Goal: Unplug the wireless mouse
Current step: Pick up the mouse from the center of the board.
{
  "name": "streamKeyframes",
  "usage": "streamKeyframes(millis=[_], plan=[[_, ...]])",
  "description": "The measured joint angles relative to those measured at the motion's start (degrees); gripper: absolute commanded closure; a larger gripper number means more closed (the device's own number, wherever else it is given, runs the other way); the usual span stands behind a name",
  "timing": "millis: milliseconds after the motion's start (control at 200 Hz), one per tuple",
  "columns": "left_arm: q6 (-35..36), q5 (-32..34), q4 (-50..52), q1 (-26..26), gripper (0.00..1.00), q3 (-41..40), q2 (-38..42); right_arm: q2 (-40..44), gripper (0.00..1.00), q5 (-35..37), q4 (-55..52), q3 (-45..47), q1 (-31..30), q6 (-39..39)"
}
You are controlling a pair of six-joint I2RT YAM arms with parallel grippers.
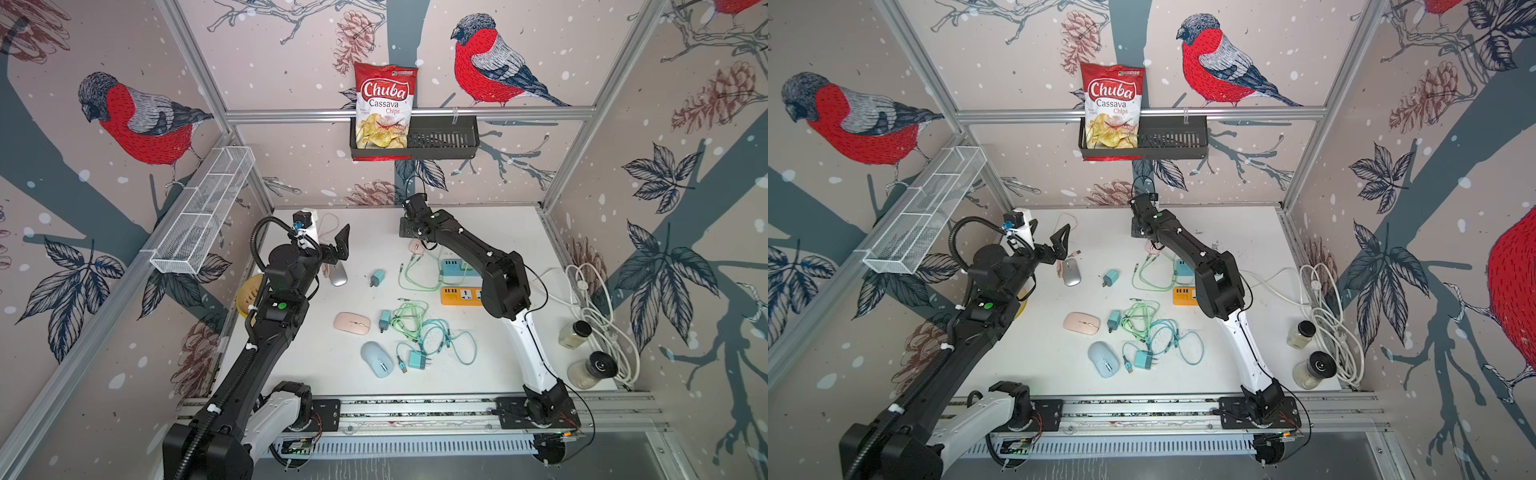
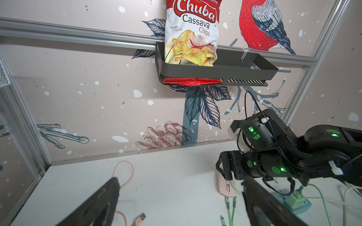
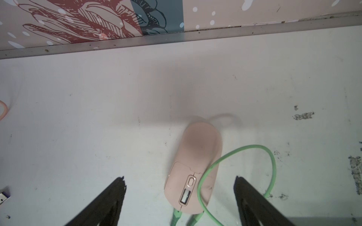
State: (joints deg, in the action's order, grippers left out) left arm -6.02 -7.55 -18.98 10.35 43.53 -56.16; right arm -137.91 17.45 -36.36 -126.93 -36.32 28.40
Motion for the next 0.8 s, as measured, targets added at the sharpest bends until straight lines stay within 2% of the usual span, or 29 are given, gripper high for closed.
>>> streamKeyframes(millis=[230, 380, 520, 801], plan=[[0.0, -0.1, 0.0, 0.0, 0.02, 0.0, 0.0, -7.8, 0.09, -9.7, 2.9, -6.7, 4.8, 0.4], [0.0, -0.1, 0.0, 0.0, 0.02, 0.0, 0.0, -9.1, 0.11, -13.7, 3.5, -7.5, 5.3, 0.4], [0.0, -0.2, 0.0, 0.0, 0.02, 0.0, -0.2, -9.0, 0.12, -14.5, 3.7, -6.6, 5.3, 0.4], [0.0, -0.4, 0.0, 0.0, 0.02, 0.0, -0.2, -5.1, 0.12, -12.5, 1.5, 2.0, 3.0, 0.8]])
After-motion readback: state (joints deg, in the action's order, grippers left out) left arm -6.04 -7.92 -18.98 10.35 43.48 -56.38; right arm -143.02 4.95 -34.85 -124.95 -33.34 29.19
